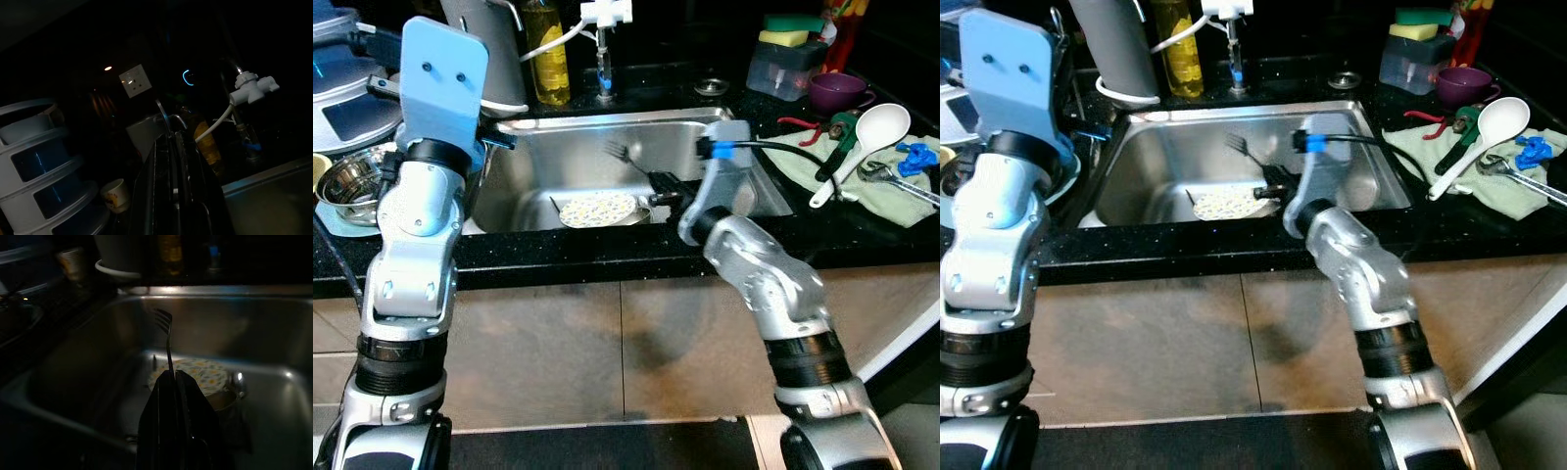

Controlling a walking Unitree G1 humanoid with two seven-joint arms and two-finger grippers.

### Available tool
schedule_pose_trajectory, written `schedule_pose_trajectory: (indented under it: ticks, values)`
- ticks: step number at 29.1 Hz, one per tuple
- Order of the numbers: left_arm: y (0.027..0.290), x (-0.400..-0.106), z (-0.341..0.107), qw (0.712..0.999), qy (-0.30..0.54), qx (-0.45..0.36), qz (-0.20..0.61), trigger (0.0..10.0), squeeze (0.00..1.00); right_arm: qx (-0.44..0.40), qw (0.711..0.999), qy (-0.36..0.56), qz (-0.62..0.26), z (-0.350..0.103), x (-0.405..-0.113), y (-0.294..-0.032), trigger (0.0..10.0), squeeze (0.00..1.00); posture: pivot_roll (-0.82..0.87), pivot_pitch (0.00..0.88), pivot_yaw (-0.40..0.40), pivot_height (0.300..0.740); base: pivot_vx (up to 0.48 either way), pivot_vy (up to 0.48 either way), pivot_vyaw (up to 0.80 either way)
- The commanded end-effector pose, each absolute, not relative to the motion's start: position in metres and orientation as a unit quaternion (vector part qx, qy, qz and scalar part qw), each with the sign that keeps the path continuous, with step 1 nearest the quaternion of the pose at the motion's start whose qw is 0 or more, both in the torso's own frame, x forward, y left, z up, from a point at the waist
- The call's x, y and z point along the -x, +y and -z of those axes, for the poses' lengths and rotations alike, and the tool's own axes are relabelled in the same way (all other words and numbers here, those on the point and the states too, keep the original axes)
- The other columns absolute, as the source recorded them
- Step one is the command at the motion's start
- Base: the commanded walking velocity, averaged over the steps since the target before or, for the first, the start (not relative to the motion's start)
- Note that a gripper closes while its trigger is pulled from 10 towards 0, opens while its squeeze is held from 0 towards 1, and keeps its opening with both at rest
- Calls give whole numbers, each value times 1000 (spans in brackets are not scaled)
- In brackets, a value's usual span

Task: Kitchen organization

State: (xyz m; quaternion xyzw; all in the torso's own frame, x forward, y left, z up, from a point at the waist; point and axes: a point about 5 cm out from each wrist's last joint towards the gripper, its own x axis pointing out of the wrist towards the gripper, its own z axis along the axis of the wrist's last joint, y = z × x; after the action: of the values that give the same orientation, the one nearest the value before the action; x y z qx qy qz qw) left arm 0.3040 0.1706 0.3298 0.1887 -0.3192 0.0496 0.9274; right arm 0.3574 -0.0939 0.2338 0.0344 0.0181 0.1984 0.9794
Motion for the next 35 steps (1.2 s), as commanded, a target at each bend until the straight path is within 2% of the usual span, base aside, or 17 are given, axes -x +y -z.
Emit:
schedule_pose_trajectory:
  ticks: [1,11,31,35]
  values:
    - [170,-303,-333,926,-329,-182,-43,10000,0,-23,981,23,-191,-233,-361,-92,10000,0,21,0,19,740,0,0,0]
    - [166,-306,-323,938,-308,-155,-16,10000,0,-48,984,9,-173,-239,-368,-94,10000,0,21,0,18,740,0,0,0]
    - [151,-308,-319,943,-303,-133,27,10000,0,-39,988,-1,-152,-242,-373,-100,10000,0,11,0,26,740,310,0,0]
    - [151,-308,-319,944,-302,-132,28,10000,0,-35,988,0,-153,-241,-373,-100,10000,0,11,0,26,740,370,0,-781]
